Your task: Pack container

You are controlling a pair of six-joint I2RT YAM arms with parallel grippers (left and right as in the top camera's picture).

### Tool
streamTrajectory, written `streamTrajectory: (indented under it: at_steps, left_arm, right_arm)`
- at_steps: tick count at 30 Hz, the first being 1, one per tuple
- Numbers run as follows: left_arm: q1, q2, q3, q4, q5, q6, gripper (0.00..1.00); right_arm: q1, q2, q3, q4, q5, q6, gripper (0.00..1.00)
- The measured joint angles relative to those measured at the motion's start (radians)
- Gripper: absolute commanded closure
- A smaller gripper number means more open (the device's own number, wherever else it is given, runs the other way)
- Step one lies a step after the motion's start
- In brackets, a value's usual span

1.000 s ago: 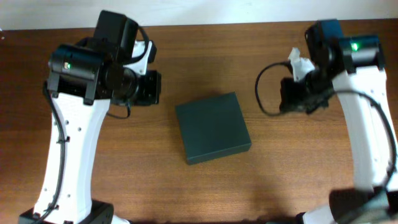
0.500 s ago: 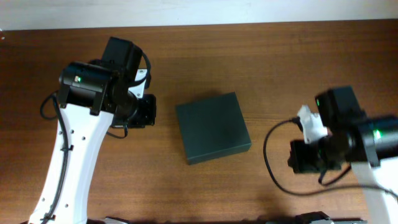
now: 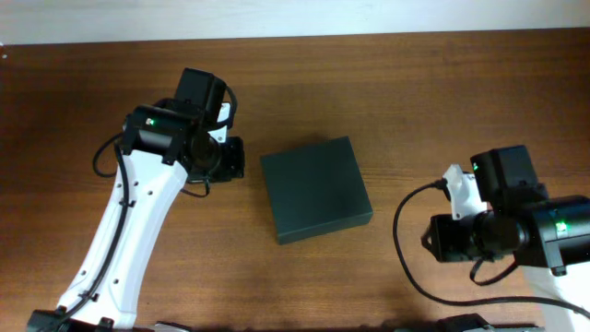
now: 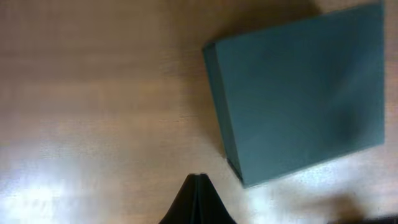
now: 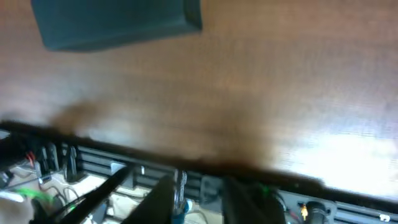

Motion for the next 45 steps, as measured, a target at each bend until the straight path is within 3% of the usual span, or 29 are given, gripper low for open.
streamTrajectory:
  at_steps: [1,3,6,8,45]
  left_arm:
    - [0.000,0.000,-0.008,0.027,0.000,-0.004,0.73]
    - [0.000,0.000,-0.019,0.059,0.000,-0.011,0.53]
    - [0.000,0.000,-0.026,0.071,-0.005,-0.012,0.27]
    - [0.000,0.000,-0.028,0.074,-0.010,-0.015,0.00]
    - [0.000,0.000,-0.028,0.076,-0.031,-0.014,0.01]
  right_arm:
    - [0.000,0.000,0.000,0.029,0.004,-0.005,0.17]
    - [0.000,0.001,0.000,0.065,0.007,0.006,0.00]
    - [0.000,0.012,0.000,0.119,0.008,-0.002,0.01]
    - [0.000,0.024,0.000,0.137,0.008,-0.002,0.01]
    - [0.000,0.251,0.000,0.151,0.008,-0.001,0.01]
